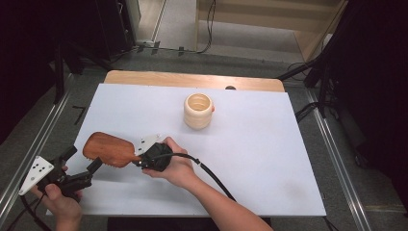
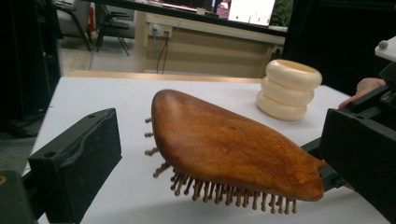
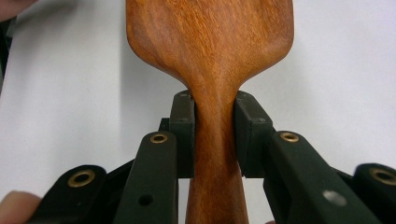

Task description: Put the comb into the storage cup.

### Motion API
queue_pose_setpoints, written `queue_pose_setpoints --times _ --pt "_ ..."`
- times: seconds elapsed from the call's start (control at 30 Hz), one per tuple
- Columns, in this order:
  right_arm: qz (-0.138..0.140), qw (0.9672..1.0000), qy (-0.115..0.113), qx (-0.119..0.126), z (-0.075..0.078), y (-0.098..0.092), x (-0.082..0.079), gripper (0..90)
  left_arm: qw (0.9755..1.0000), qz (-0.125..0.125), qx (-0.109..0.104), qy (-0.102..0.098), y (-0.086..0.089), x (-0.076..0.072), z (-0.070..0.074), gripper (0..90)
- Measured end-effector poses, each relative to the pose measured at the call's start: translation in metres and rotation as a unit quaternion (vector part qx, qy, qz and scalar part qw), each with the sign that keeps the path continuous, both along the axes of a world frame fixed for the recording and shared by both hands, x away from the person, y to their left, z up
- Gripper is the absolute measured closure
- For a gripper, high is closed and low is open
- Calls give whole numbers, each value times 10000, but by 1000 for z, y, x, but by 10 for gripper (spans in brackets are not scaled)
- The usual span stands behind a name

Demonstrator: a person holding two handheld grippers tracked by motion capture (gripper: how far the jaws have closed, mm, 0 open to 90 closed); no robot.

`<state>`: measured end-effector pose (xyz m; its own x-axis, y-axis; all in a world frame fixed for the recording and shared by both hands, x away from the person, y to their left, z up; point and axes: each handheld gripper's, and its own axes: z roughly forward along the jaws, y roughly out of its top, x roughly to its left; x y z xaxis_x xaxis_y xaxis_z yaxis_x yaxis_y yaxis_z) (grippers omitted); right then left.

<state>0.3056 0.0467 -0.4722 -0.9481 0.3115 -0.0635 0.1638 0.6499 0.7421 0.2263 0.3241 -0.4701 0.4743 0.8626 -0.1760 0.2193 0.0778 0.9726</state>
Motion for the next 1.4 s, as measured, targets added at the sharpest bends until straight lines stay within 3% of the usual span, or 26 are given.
queue_pose_setpoints --times 0.1,0.13,0.17,0.2,0.27,0.43,0.7,0.93,1.17,1.4 --pt "-70 9999 -81 68 2 -5 -2 700 10000 -40 -47 54 -3 1 2 0" --pt "-82 9999 -91 117 3 -8 -3 700 9998 -73 -195 67 -5 2 2 0" --pt "-82 9999 -91 117 3 -8 -3 700 9998 -73 -195 67 -5 2 2 0" --pt "-94 9997 -113 195 4 -9 -4 700 9991 -112 -389 91 -6 2 4 0" --pt "-146 9995 -142 260 5 -12 -5 700 9986 -124 -476 172 -8 3 5 0" --pt "-204 9984 -243 466 10 -17 -6 700 9972 -27 -593 450 -14 8 2 0" --pt "-253 9964 -418 692 15 -18 -14 700 9941 -118 -792 730 -24 13 1 0" --pt "-267 9941 -471 938 11 -16 -18 700 9929 -197 -861 794 -33 15 4 0" --pt "-247 9929 -491 1055 6 -11 -24 700 9899 -273 -1137 797 -37 16 6 0" --pt "-312 9915 -489 1164 3 -6 -30 700 9899 -208 -1179 760 -40 16 8 17"
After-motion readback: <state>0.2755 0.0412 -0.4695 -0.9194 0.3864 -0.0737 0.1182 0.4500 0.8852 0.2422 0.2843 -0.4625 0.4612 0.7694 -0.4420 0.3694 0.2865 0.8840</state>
